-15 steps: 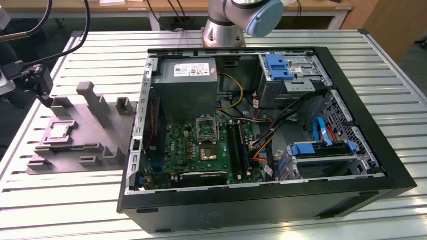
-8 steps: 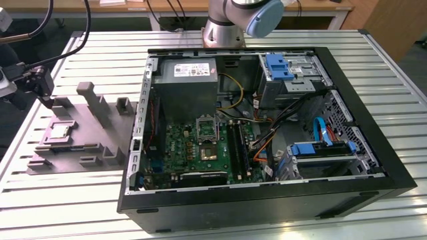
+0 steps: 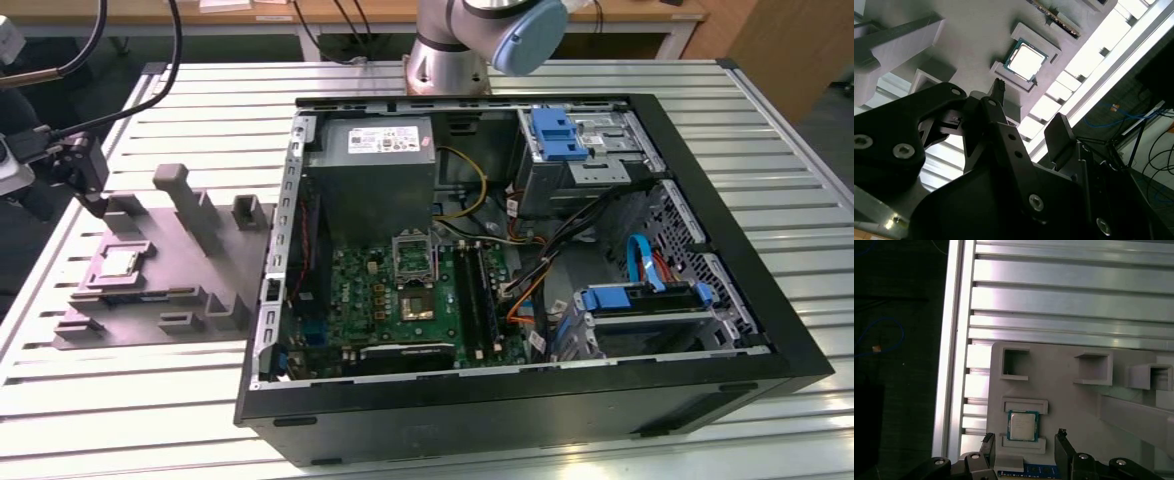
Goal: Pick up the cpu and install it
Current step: 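Pick up the cpu and move it towards the insertion slot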
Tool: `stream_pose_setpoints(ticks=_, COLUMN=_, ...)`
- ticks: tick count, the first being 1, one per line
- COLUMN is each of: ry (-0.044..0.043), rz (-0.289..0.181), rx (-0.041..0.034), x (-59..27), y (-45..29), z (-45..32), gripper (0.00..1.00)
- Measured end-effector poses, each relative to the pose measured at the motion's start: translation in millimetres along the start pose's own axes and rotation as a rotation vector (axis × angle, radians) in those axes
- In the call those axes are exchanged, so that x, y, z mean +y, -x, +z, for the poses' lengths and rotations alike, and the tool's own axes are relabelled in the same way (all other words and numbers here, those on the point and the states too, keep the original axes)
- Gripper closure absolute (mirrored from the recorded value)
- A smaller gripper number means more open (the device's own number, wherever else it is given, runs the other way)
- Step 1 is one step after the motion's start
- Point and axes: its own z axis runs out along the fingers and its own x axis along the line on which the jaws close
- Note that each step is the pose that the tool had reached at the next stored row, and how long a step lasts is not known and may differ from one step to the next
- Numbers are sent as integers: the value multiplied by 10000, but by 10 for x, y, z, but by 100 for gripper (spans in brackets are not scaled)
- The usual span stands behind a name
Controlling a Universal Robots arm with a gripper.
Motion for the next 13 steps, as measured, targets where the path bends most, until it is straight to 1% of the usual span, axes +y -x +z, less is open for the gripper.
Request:
stream_pose_setpoints(ticks=6, ry=1, rz=-1, rx=0, x=0, y=0, z=1, gripper=41)
stream_pose_setpoints(ticks=8, ry=0, rz=0, rx=1, x=-2, y=1, z=17, gripper=41)
stream_pose_setpoints(ticks=13, ry=0, rz=0, rx=0, x=-2, y=1, z=20, gripper=41)
